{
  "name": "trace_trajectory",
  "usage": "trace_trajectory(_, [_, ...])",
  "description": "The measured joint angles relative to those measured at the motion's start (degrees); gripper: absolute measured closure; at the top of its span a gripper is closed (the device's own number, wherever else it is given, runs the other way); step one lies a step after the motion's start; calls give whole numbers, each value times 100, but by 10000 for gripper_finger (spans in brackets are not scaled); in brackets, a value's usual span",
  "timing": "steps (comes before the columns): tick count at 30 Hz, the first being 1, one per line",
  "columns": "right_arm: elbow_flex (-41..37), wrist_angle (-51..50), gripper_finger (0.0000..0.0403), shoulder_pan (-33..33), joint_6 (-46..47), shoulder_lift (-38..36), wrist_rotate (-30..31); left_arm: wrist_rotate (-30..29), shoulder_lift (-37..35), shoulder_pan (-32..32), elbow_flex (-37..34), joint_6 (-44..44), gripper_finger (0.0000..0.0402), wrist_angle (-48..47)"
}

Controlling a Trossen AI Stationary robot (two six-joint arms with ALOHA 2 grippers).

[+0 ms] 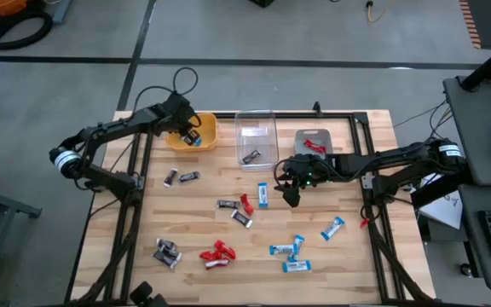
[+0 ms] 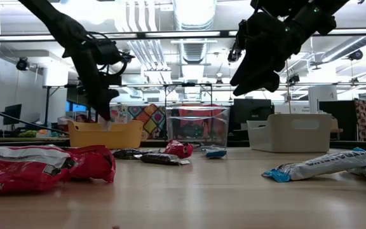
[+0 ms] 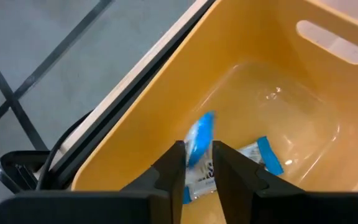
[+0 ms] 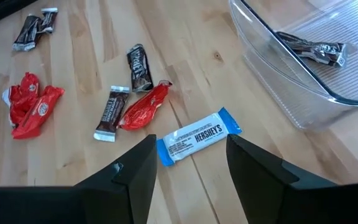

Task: Sort candy
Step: Put the white chocolate in the yellow bin, then put the red chocolate into the gray bin

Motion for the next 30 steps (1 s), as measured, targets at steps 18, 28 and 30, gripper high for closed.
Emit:
trace_trajectory(18, [0,16,223,53,330,87,13,1436,-831,-1161,-79,-198,289,358])
trace_trajectory(28, [232,483,228,312,390,788,59,1506,-1206,-2879,-434,-482,290,1378])
trace_trajectory(30, [433,470,228,357,386,1008,110,1506,-1301,-3161,-553,-582,290,1475])
